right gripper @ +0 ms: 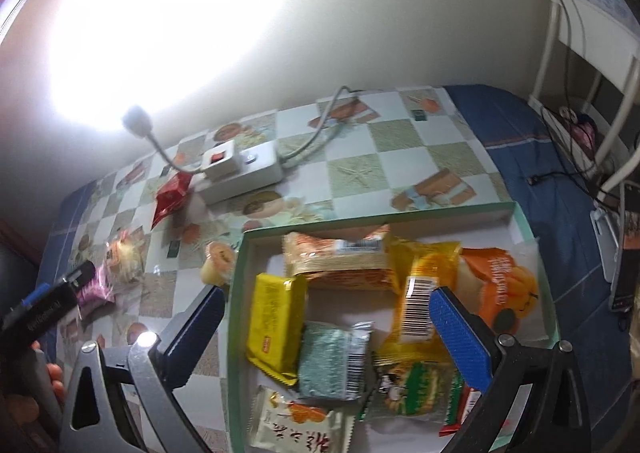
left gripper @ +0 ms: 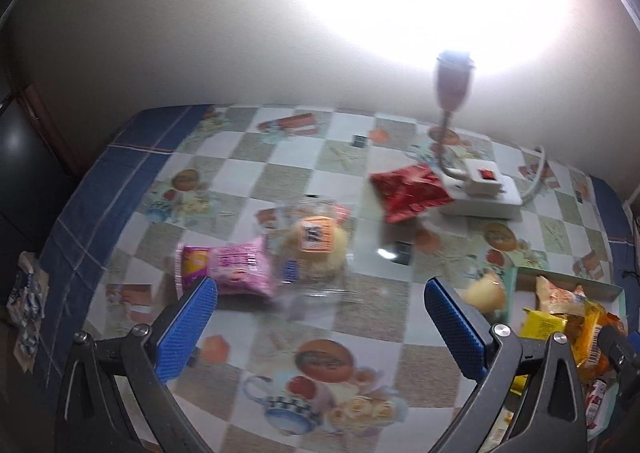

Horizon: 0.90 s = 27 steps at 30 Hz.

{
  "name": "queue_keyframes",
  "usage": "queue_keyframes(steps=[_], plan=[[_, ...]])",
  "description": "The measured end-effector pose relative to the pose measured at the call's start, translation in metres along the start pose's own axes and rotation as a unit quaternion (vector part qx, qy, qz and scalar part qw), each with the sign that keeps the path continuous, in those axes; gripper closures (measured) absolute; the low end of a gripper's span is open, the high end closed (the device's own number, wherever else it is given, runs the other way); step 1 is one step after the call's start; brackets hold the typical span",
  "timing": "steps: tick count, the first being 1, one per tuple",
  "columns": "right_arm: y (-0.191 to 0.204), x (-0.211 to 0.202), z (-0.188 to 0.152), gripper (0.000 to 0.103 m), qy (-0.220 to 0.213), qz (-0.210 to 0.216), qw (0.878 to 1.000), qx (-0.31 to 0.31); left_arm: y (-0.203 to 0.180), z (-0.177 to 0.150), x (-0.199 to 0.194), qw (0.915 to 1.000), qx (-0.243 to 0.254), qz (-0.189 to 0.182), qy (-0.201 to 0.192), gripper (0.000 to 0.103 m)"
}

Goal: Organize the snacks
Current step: 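Withdraw both grippers from the tray toward the remaining snacks, then close left gripper on pink Dali cake pack while right closes on cream pudding cup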

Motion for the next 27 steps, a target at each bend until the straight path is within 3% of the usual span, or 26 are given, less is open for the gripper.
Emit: queue_keyframes(steps=[14,27], plan=[[0.107,0.011,0.004,0.000,0.015,0.029,0.995,-0.093,0.127,0.038,-0.003,0.9952,-0.084,0.048,-0.013,0.000],[0.173,0.031,-0.009,0.000,0.034,0.059,0.988,-0.136,0.207,0.047,0.009,0.9872,-0.142,0.073,-0.002,0.000]])
Point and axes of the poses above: each gripper's, at about its wrist camera, not at the fingertips, and x roughly the way its jaws point, y to its left, z to its top, the point moved 10 cm from there along x, roughly the way its jaws point, and after that the axes turned 15 degrees about -x, right-handed, at the moved point
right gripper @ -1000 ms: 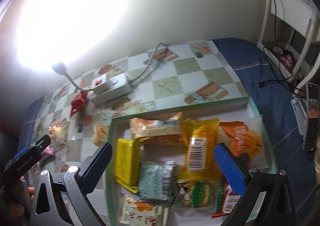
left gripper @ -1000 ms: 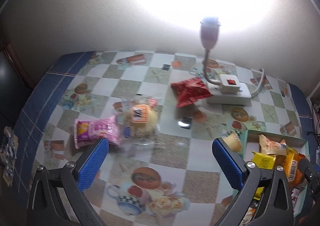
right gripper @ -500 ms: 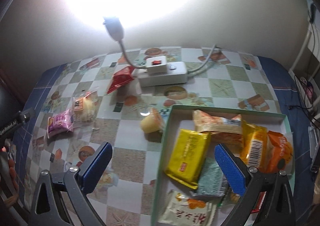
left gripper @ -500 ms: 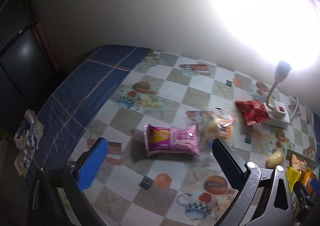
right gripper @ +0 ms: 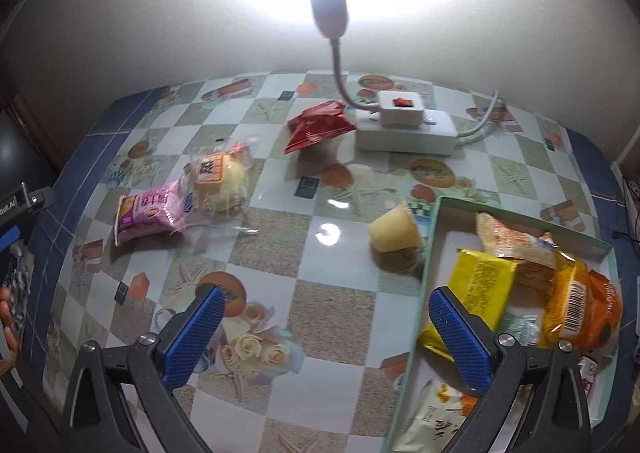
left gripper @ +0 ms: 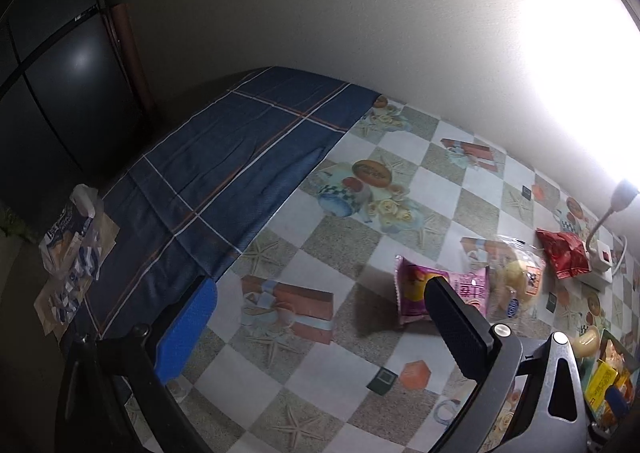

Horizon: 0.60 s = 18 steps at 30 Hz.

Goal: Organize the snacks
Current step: 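Close left gripper on pink Dali cake pack while right closes on cream pudding cup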

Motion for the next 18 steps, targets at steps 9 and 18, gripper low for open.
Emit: queue_keyframes(steps=[9,18], plan=[[-0.009,0.007,0.001,0.000,-0.008,0.010,1.000,0.022,-0.011,-0.017,0.035,0.9989,-0.007,-0.022,0.040,0.000],[-0.067,0.013,0.031,0.000,-0.014,0.018,0.995,0.096,-0.040,-0.045,0.069,0.9950,-0.012,-0.056,0.082,0.000]])
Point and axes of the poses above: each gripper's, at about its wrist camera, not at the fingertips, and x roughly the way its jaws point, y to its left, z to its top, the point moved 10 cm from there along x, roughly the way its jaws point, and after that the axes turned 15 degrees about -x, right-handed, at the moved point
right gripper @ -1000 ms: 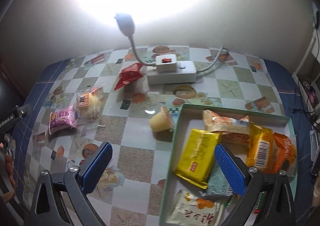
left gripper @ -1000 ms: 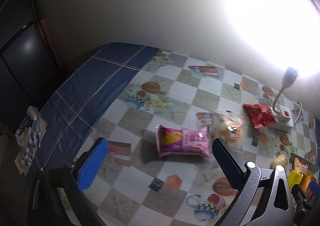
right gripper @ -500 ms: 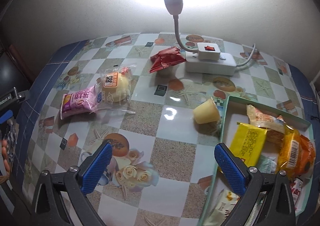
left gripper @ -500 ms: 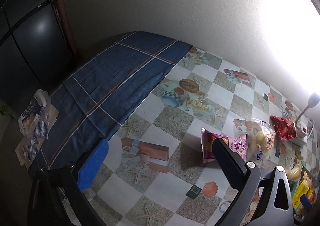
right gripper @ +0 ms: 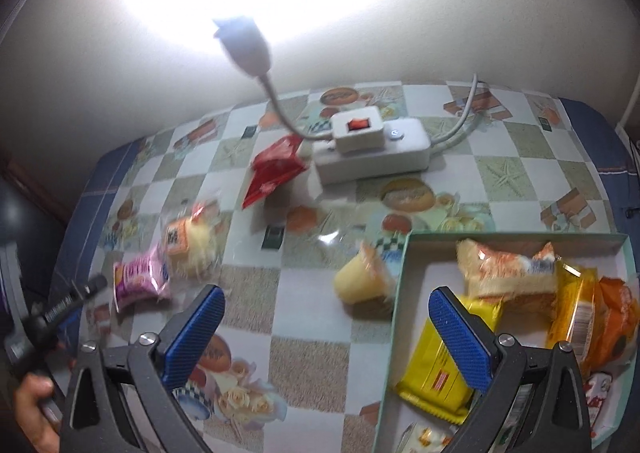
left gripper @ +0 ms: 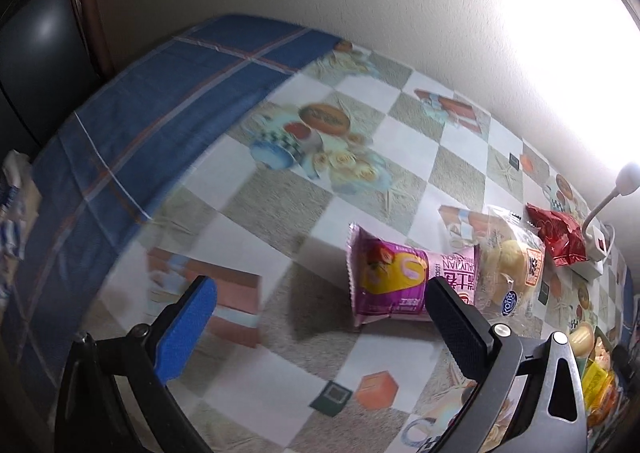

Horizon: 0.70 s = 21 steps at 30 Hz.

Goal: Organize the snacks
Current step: 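Close left gripper on pink Dali cake pack while right closes on cream pudding cup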

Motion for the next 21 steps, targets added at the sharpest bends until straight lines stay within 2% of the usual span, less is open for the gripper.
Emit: queue_keyframes(steps=[3,5,8,10,13,17,19,21], plan=[[-0.016,0.004,0.018,0.000,0.007,-0.018,1.000,-0.001,-0.005,-0.003,0.010,1.0000,-0.004,-0.004,0.001,0.000],[-0.017,0.012,0.024,0.000,0.022,-0.012,1.000,-0.013,-0.008,-0.005,0.015,1.0000,-0.006,-0.007,0.002,0.000],[-0.014,0.024,0.023,0.000,0.044,-0.005,0.998,-0.036,-0.009,-0.007,0.020,1.0000,-0.007,-0.004,0.005,0.000],[-0.013,0.031,0.020,0.002,0.058,-0.017,0.997,-0.057,-0.011,-0.008,0.021,1.0000,-0.005,-0.004,0.003,0.000],[-0.008,0.043,0.014,0.018,0.080,-0.022,0.993,-0.090,-0.014,-0.008,0.022,0.9999,-0.004,-0.010,0.003,0.000],[0.001,0.055,0.005,0.021,0.107,-0.029,0.986,-0.125,-0.014,-0.007,0.022,0.9999,-0.004,-0.012,0.004,0.000],[0.004,0.059,0.002,0.030,0.116,-0.039,0.981,-0.147,-0.014,-0.007,0.022,0.9999,-0.006,-0.013,0.004,0.000],[0.009,0.063,-0.002,0.033,0.126,-0.048,0.976,-0.169,-0.013,-0.007,0.022,0.9999,-0.007,-0.014,0.005,0.000]])
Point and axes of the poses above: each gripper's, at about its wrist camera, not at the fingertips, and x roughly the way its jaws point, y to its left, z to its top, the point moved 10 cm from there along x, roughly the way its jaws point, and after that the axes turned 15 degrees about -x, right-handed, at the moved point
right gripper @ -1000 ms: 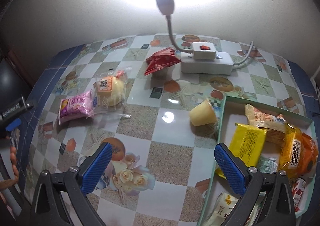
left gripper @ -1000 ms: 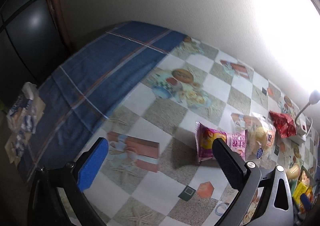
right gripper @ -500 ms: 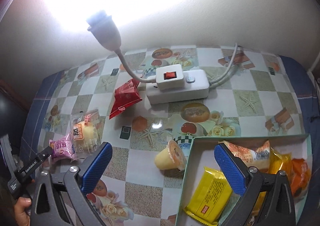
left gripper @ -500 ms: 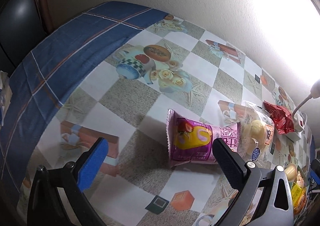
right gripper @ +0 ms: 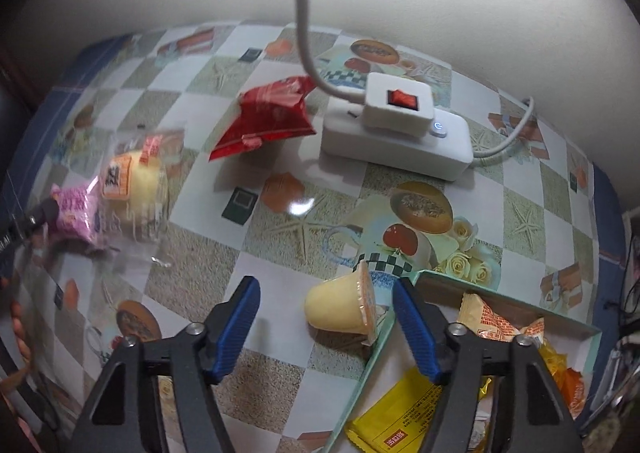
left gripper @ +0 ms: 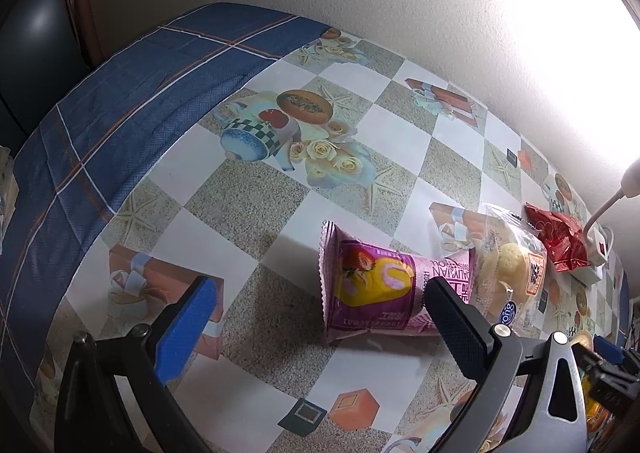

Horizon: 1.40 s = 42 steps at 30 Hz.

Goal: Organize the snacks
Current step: 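Close left gripper on pink Dali cake pack while right closes on cream pudding cup, then lift the pink cake pack and pudding cup and carry both over the tray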

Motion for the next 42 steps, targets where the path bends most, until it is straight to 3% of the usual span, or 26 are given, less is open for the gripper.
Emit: queue_keyframes(steps=[3,6,16,25,42], plan=[[0.004,0.007,-0.005,0.035,0.021,-0.016,0.999,-0.023,0.000,0.000,0.002,1.0000,0.001,-0.002,0.002,0.000],[0.005,0.014,-0.010,0.043,0.036,-0.034,0.998,-0.041,-0.003,-0.001,0.004,1.0000,0.004,-0.008,0.003,0.000],[0.010,0.020,-0.016,0.048,0.051,-0.059,0.994,-0.076,-0.044,-0.018,0.008,0.9976,0.039,-0.056,0.011,0.000],[0.004,0.025,-0.013,0.058,0.054,-0.063,0.993,-0.083,-0.049,-0.030,0.028,0.9968,0.079,-0.003,0.004,0.000],[0.006,0.023,-0.017,0.062,0.055,-0.068,0.993,-0.085,-0.039,-0.025,0.026,0.9982,0.058,0.005,0.017,0.003]])
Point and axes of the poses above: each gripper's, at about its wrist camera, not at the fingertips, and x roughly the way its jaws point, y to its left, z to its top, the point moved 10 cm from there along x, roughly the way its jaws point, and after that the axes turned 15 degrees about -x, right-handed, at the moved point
